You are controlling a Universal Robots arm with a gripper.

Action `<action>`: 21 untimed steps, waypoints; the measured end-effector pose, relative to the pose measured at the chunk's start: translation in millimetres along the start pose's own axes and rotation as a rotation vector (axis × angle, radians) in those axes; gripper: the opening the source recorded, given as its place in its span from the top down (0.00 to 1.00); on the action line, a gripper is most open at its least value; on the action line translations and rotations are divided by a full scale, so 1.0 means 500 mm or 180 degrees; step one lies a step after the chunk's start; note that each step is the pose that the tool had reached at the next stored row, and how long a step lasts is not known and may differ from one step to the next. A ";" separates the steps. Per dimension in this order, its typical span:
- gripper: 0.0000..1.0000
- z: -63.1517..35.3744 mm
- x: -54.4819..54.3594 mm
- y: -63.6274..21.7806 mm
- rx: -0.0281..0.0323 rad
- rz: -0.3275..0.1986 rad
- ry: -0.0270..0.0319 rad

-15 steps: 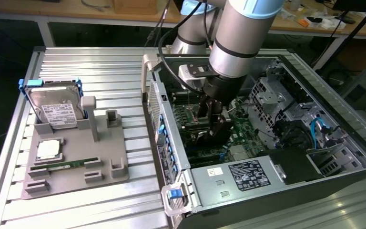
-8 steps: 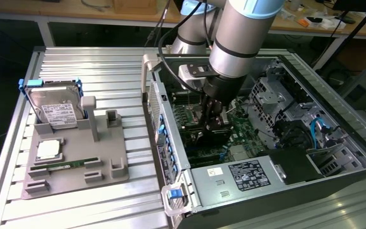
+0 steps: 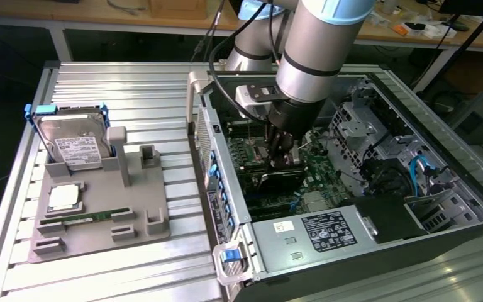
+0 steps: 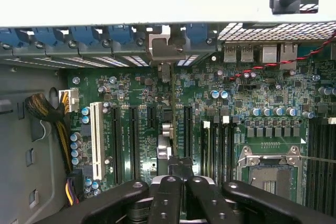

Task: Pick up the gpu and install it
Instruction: 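Insert the gpu into the slot, then press down on the gpu until it lock into place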

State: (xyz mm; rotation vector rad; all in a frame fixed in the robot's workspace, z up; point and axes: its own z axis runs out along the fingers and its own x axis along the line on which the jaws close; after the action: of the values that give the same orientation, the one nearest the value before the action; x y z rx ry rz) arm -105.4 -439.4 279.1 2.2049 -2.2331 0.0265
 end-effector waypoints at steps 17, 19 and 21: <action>0.89 0.010 0.003 0.065 0.0003 0.0002 -0.0020; 0.89 0.014 0.003 0.065 0.0004 0.0002 -0.0020; 0.89 0.015 0.003 0.065 0.0006 0.0002 -0.0024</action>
State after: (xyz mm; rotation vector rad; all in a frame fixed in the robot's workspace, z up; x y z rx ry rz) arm -138.0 -440.3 271.5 2.2090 -2.2386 0.0206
